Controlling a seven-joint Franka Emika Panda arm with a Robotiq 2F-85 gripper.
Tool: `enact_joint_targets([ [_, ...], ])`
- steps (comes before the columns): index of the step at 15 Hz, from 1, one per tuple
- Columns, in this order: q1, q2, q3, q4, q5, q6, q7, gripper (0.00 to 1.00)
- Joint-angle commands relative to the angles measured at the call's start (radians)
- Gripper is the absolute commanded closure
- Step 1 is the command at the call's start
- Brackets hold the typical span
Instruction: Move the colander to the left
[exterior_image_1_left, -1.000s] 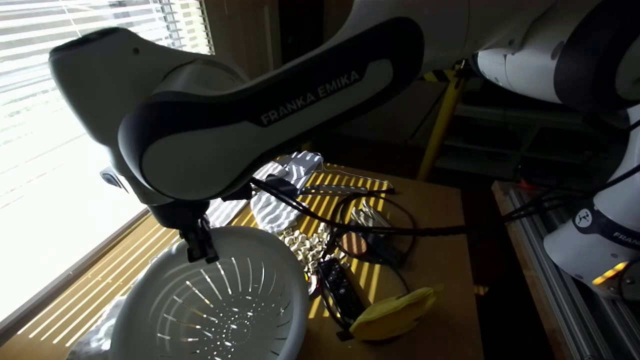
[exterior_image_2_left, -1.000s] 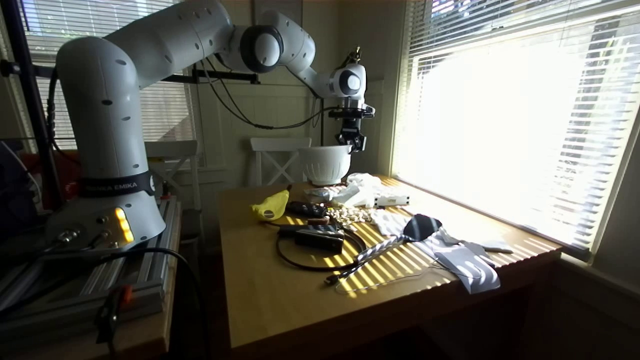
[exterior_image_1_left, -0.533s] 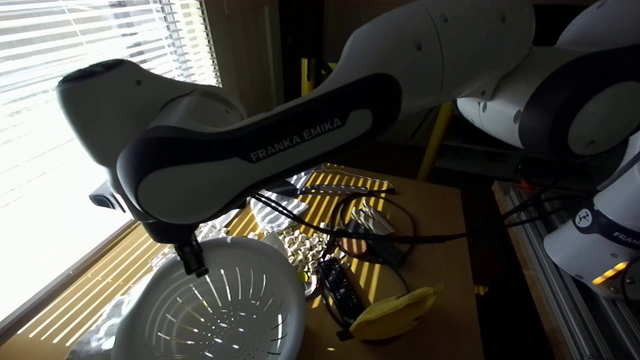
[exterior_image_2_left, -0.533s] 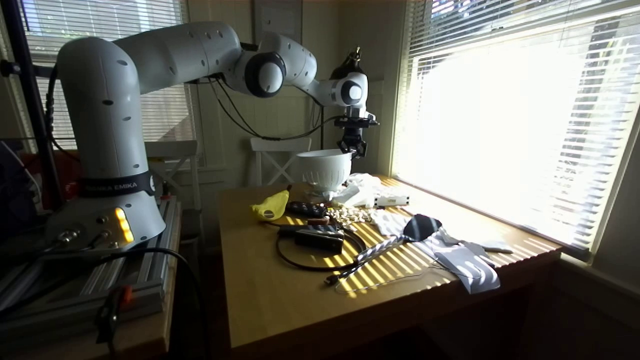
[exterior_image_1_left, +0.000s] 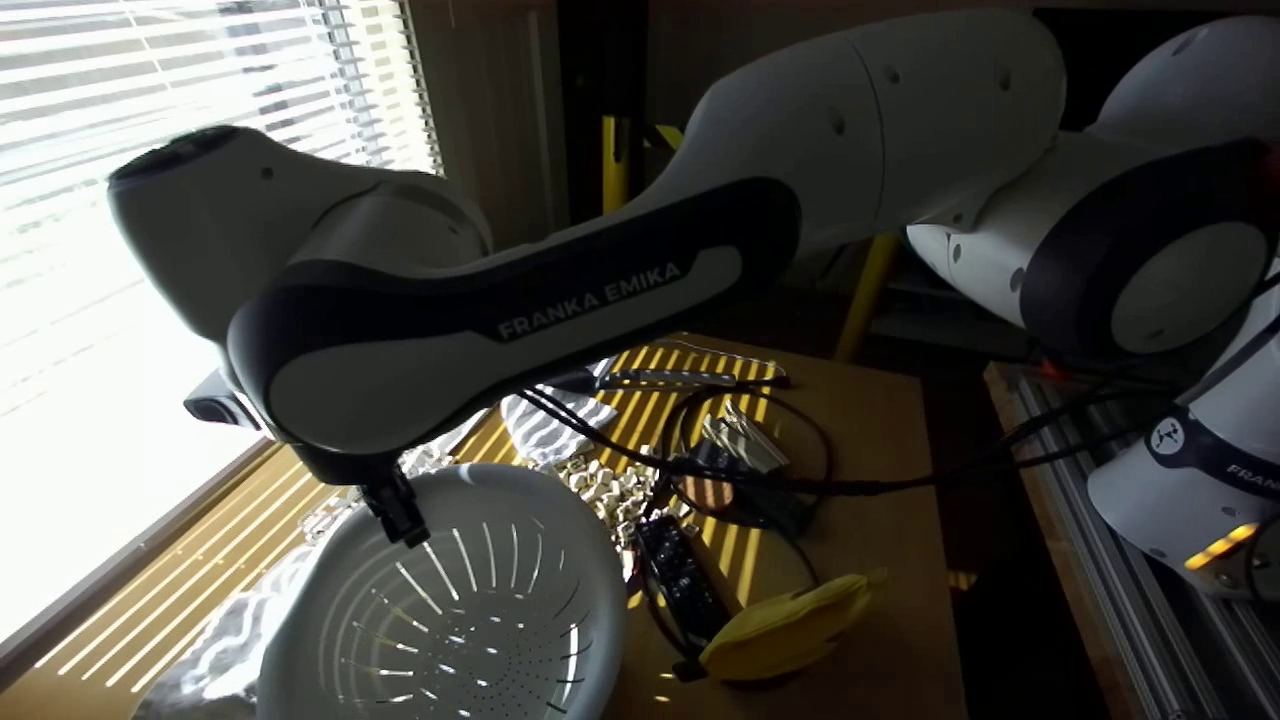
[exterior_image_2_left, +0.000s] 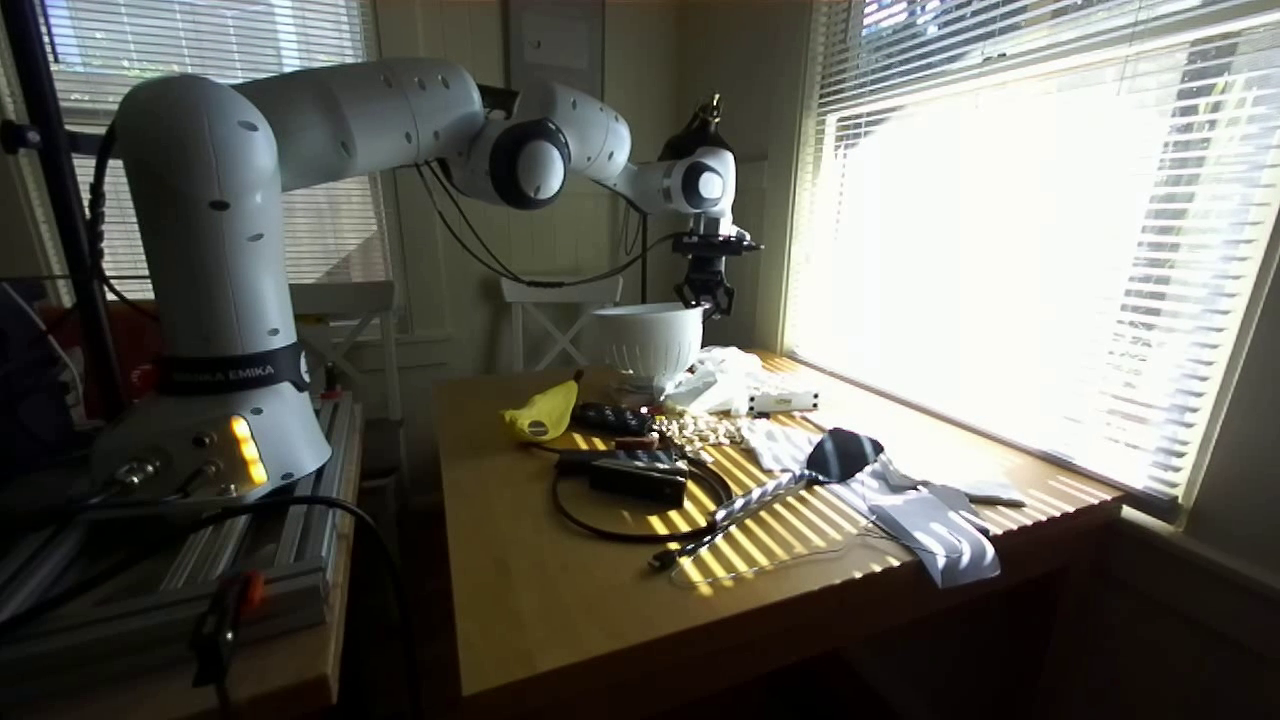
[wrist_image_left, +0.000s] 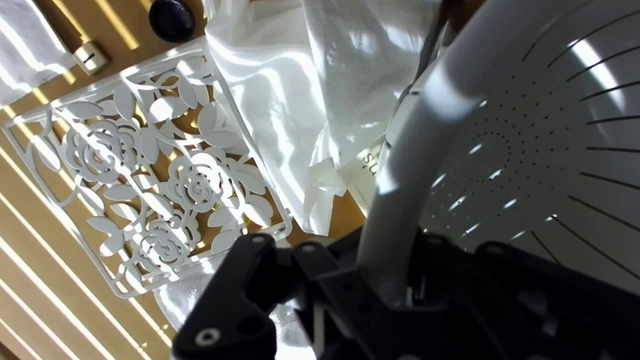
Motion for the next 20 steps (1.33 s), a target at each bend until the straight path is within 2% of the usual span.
enact_joint_targets([
  [1,0.01,0.05,-0.054,0.107,-0.008,-0.09,0.015,0.98],
  [5,0.007,0.079,-0.057,0.138,0.008,-0.109,0.005,0.98],
  [7,0.008,0.034,-0.043,0.072,0.019,-0.02,-0.007,0.98],
  [11,0.027,0.025,-0.016,0.077,0.029,0.119,-0.081,0.98],
  [13,0.027,0.025,-0.004,0.064,0.039,0.152,-0.106,0.98],
  [20,0.008,0.045,0.017,0.072,0.088,0.138,-0.149,0.98],
])
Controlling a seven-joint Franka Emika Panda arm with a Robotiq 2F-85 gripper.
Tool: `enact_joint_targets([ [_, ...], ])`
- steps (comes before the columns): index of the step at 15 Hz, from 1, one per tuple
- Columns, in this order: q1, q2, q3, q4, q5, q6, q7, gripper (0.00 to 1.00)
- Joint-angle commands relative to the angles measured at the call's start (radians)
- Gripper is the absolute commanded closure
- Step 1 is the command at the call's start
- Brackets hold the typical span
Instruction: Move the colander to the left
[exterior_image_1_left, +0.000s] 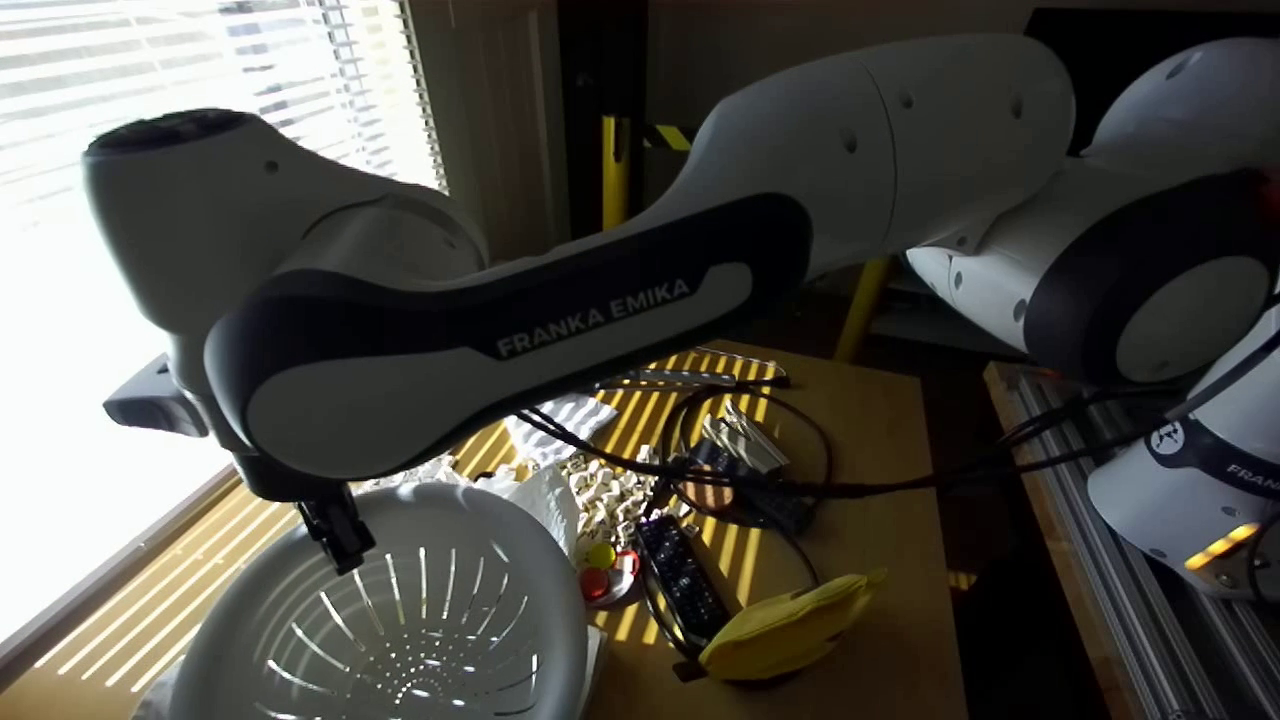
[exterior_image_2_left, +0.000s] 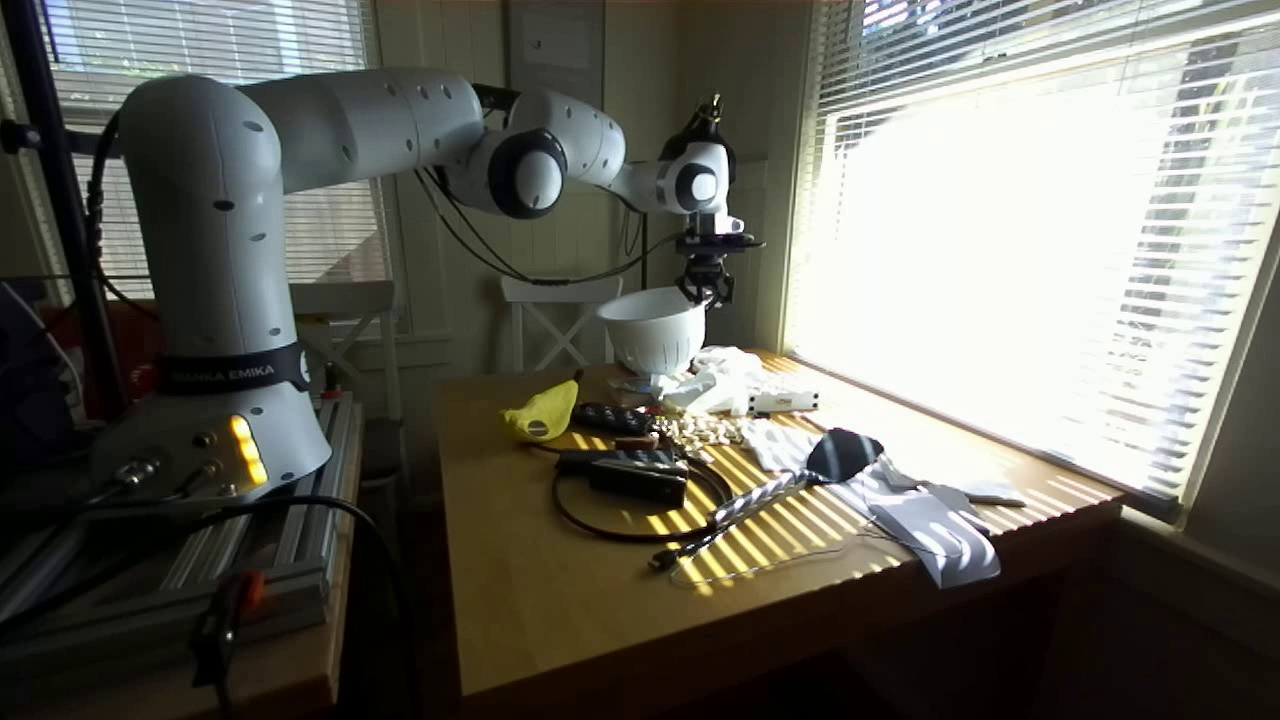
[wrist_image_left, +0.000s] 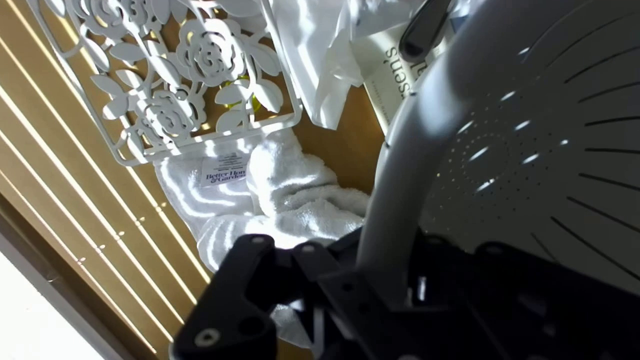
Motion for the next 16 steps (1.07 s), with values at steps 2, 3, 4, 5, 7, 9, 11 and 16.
enact_joint_targets([
  [2,-0.026,0.015,0.013,0.011,0.047,-0.024,-0.016,0.98],
  [3,-0.029,0.018,0.009,0.014,0.047,-0.026,-0.01,0.98],
  [4,-0.032,0.018,0.005,0.015,0.047,-0.029,-0.003,0.98],
  [5,-0.037,0.017,0.002,0.015,0.048,-0.034,0.005,0.98],
  [7,-0.045,0.01,-0.009,0.012,0.043,-0.057,0.031,0.98],
  [9,-0.049,0.003,-0.025,0.002,0.032,-0.097,0.059,0.98],
  [11,-0.048,0.001,-0.046,-0.005,0.02,-0.157,0.09,0.98],
  [16,-0.031,0.0,-0.076,0.007,0.001,-0.216,0.17,0.98],
])
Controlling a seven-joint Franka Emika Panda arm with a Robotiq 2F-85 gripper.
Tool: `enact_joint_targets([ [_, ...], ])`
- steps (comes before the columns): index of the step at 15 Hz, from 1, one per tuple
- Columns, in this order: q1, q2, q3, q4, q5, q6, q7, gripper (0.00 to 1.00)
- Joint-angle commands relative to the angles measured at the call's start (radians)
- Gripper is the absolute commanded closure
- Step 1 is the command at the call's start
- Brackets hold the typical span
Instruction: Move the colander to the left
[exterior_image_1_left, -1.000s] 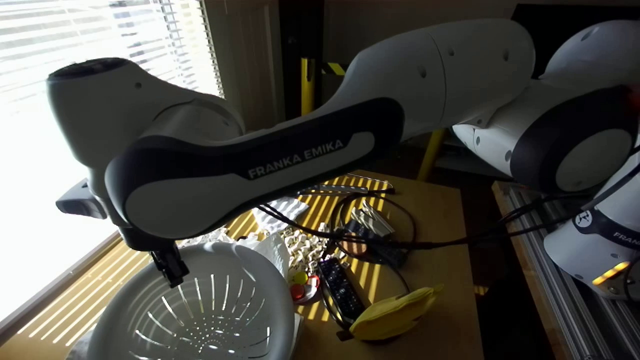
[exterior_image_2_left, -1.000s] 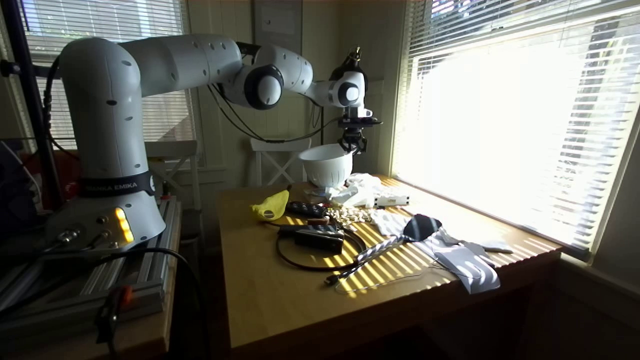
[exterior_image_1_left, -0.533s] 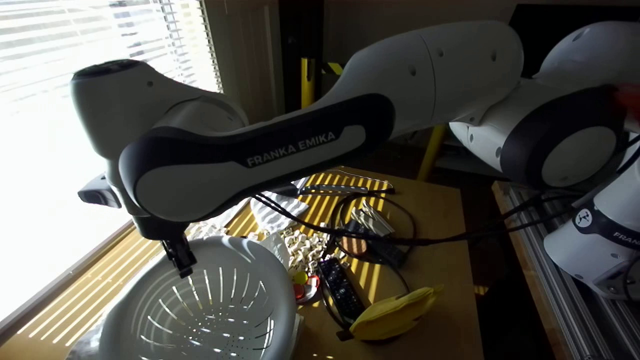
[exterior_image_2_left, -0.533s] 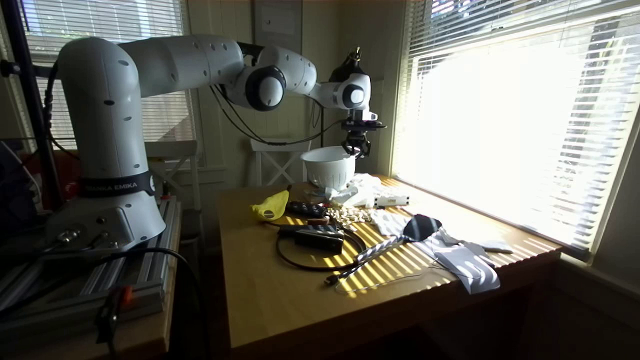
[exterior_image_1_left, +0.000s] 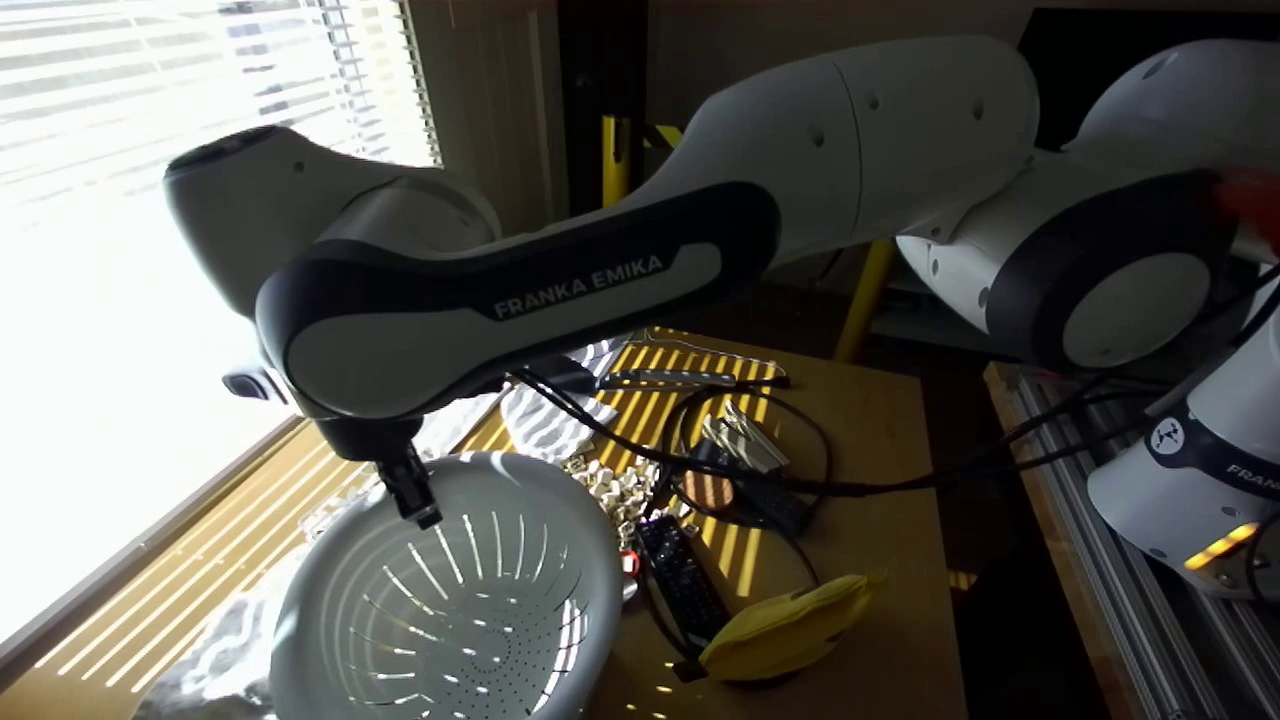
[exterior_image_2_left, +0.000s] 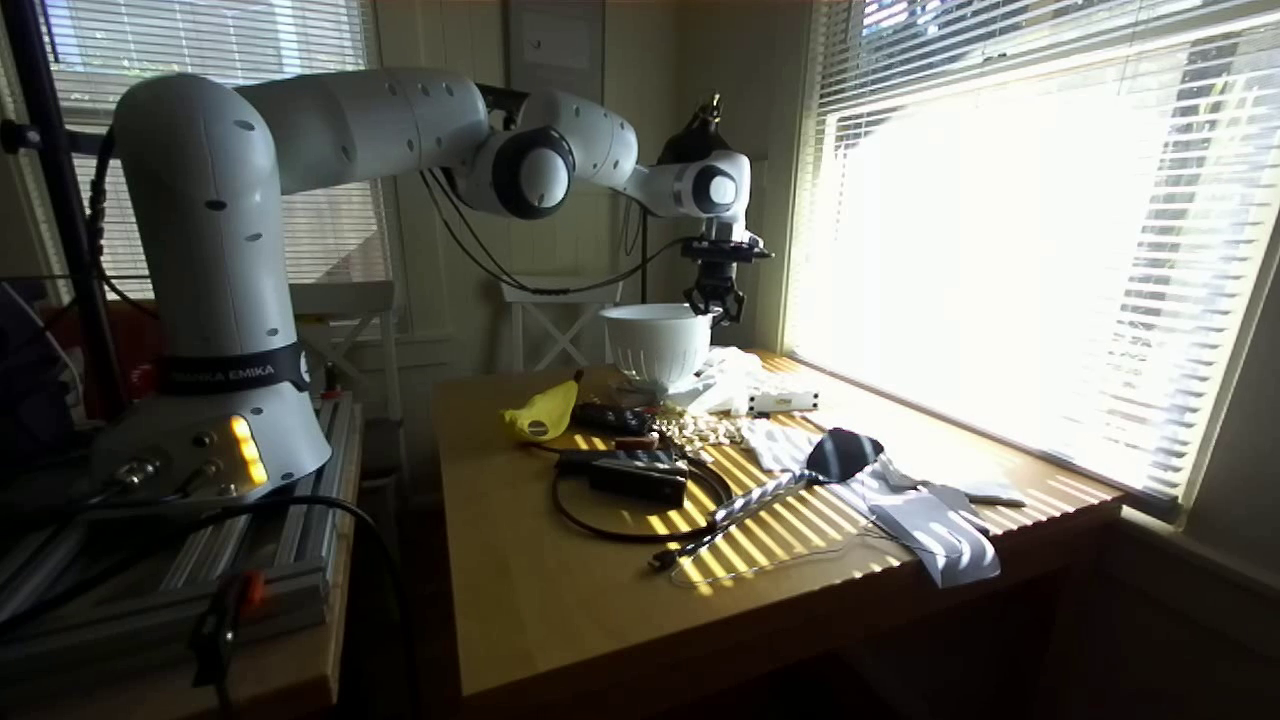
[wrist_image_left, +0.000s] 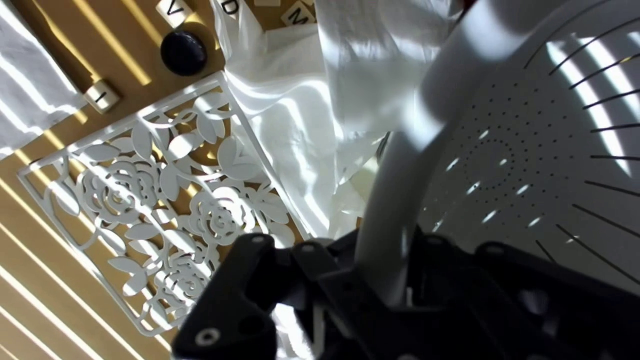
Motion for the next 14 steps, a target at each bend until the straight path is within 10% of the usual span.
enact_joint_targets([
  [1,0.024,-0.01,-0.029,0.005,-0.027,-0.042,0.064,0.8],
  [11,0.049,-0.078,-0.104,0.003,-0.098,-0.114,0.127,0.06],
  [14,0.042,-0.13,-0.089,-0.006,-0.083,-0.122,0.108,0.0],
])
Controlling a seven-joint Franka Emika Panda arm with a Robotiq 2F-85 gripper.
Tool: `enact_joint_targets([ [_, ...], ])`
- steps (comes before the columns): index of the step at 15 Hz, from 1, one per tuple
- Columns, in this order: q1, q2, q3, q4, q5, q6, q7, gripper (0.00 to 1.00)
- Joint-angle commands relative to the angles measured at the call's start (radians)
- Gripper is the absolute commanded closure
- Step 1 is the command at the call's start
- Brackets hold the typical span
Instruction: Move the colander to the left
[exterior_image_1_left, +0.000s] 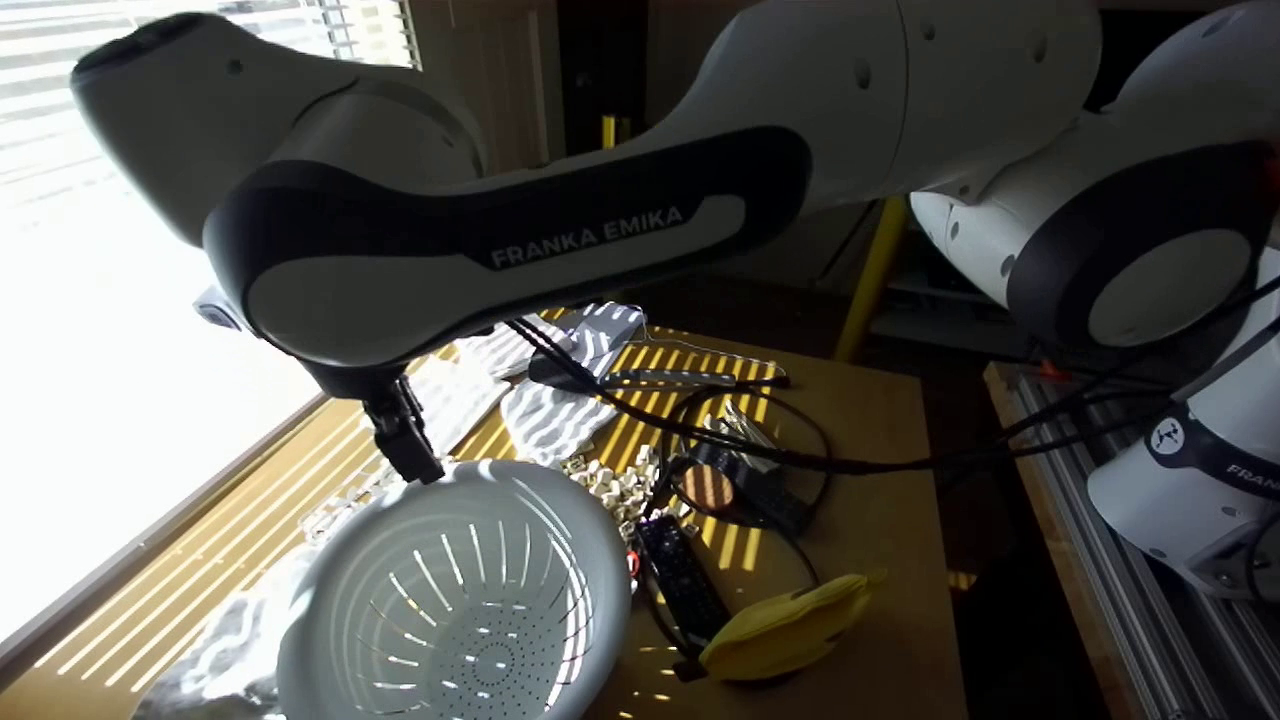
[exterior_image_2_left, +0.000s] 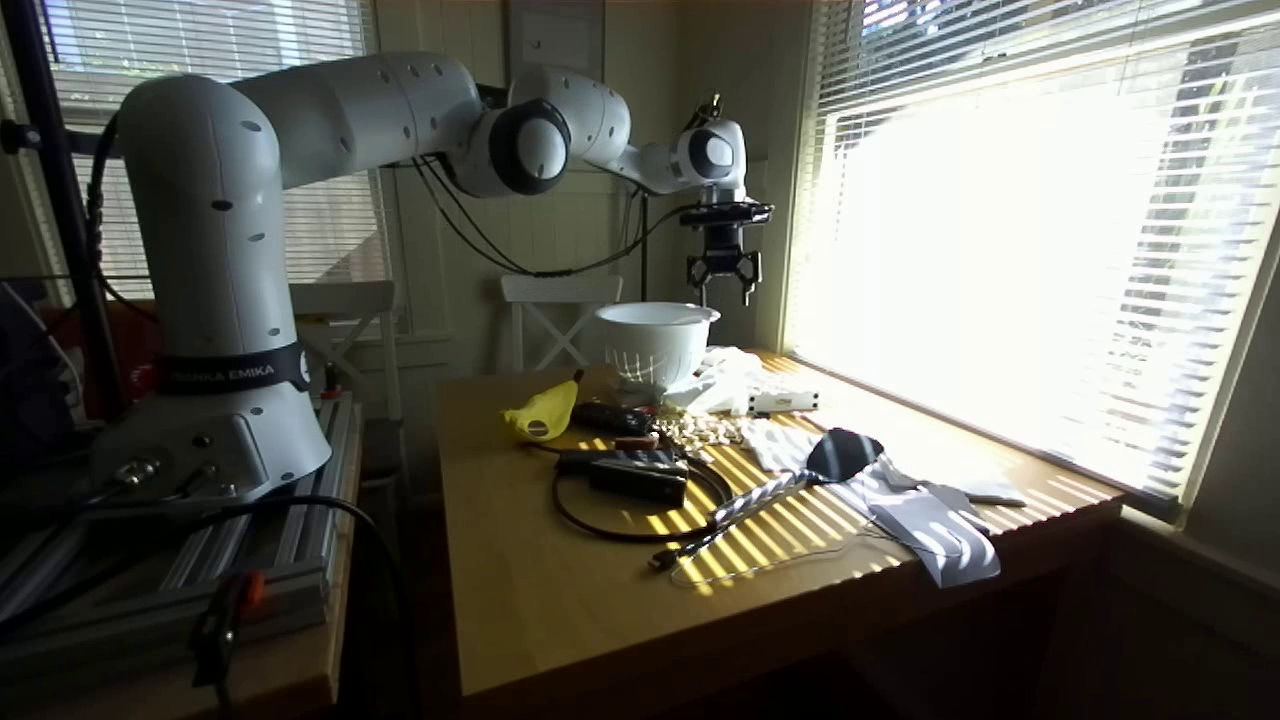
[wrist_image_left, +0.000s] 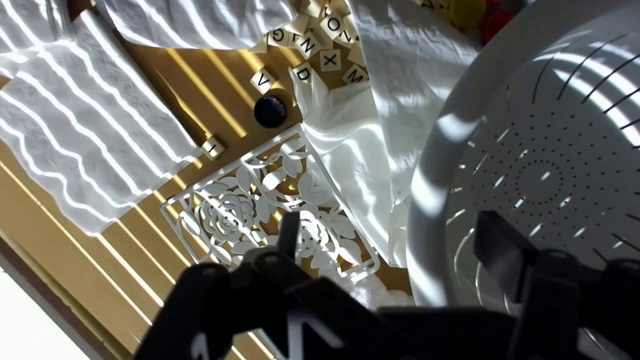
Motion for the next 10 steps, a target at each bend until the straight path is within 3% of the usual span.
enact_joint_targets([
  [1,0.004,-0.065,0.007,-0.009,-0.007,-0.036,0.017,0.0],
  [9,-0.017,-0.125,-0.052,-0.007,-0.007,-0.088,0.446,0.0],
  [10,-0.02,-0.116,-0.035,-0.009,-0.006,-0.062,0.363,0.0],
])
